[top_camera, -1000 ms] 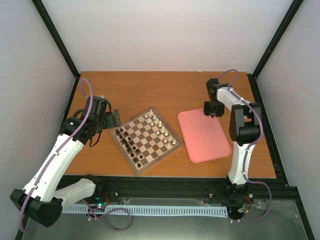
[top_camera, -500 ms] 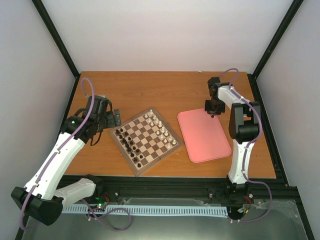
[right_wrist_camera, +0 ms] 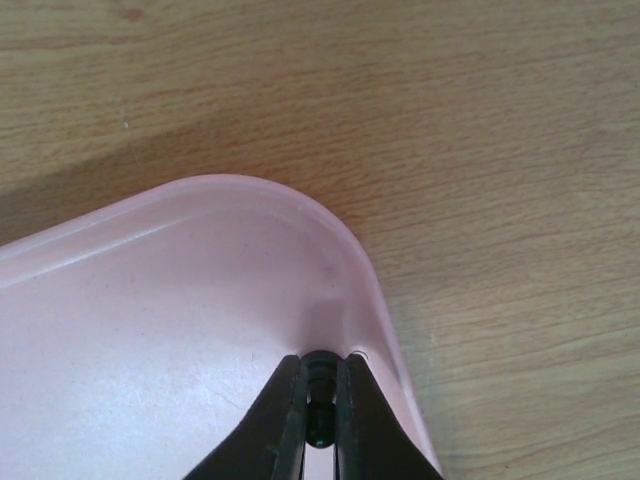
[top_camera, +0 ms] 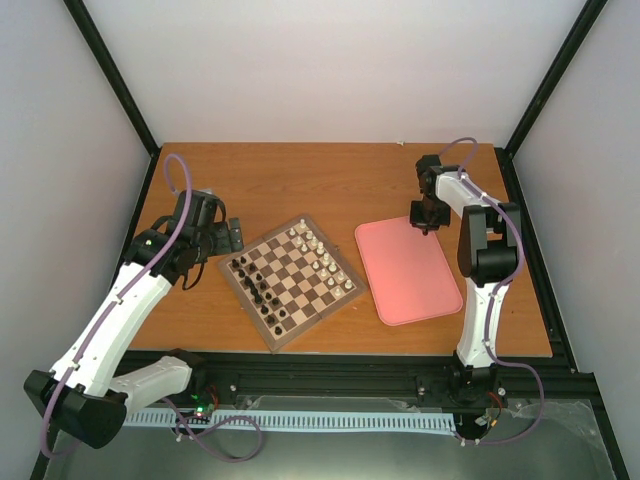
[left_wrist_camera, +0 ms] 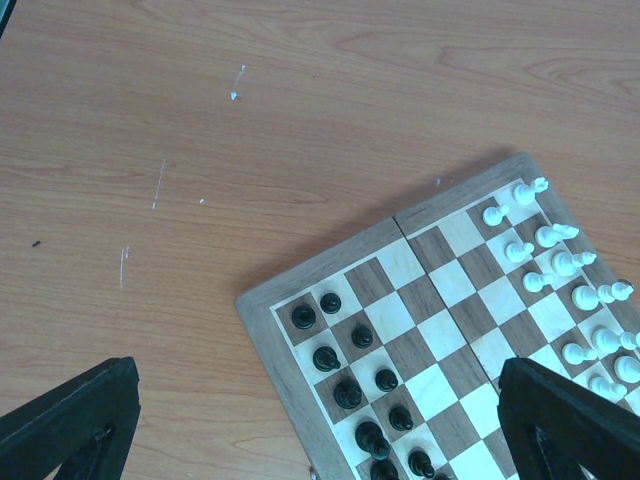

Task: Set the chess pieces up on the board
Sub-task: Pick up the chess piece from the storage box, then place the chess piece on the chessboard.

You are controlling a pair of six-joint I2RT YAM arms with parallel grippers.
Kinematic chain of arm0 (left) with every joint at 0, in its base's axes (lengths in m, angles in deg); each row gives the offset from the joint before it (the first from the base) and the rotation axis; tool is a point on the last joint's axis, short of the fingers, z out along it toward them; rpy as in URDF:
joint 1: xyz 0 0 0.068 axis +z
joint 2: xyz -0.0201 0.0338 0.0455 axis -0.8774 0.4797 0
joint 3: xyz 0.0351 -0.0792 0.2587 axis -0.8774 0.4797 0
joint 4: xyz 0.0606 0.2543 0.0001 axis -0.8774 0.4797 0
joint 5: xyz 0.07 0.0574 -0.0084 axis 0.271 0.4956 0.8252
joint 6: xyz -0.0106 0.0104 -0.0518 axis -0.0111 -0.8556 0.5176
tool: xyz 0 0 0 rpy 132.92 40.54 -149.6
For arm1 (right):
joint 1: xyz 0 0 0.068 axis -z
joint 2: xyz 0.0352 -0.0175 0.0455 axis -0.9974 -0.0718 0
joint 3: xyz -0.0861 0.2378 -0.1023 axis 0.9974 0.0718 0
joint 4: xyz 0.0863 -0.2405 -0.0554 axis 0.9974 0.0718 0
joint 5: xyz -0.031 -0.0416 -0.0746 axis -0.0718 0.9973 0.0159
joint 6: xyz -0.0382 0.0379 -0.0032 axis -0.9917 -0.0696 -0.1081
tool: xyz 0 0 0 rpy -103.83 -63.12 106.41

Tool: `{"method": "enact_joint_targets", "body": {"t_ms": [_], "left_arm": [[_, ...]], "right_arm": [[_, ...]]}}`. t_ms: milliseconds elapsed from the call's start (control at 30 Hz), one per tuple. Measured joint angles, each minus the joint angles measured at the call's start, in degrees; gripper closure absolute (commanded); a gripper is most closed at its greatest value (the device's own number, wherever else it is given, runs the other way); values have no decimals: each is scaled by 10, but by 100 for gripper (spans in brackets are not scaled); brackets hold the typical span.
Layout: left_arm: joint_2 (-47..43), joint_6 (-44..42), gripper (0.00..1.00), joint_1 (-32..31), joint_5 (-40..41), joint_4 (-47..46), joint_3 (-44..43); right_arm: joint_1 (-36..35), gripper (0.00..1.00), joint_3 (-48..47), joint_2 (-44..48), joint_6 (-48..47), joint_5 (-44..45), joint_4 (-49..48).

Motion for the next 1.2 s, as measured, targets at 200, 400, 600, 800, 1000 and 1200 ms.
{"method": "enact_joint_targets", "body": {"t_ms": [200,400,600,800,1000,1200], "left_arm": [[0,0,0,0,0,0,0],[-7,0,0,0,0,0,0],[-23,0,0,0,-3,1,0],[-40,0,0,0,-12,2,0],[-59,-1,0,0,-13,10,0],[-90,-1,0,0,-15,11,-1]], "right_arm": [[0,97,0,1,1,-2,0],[-3,97,28,34,12,-25,5],[-61,97,45,143,38,-28,33],[-210,97,45,208,82,-28,63],[-376,97,47,211,145,-28,94],[-515,97,37,198,203,-33,103]]}}
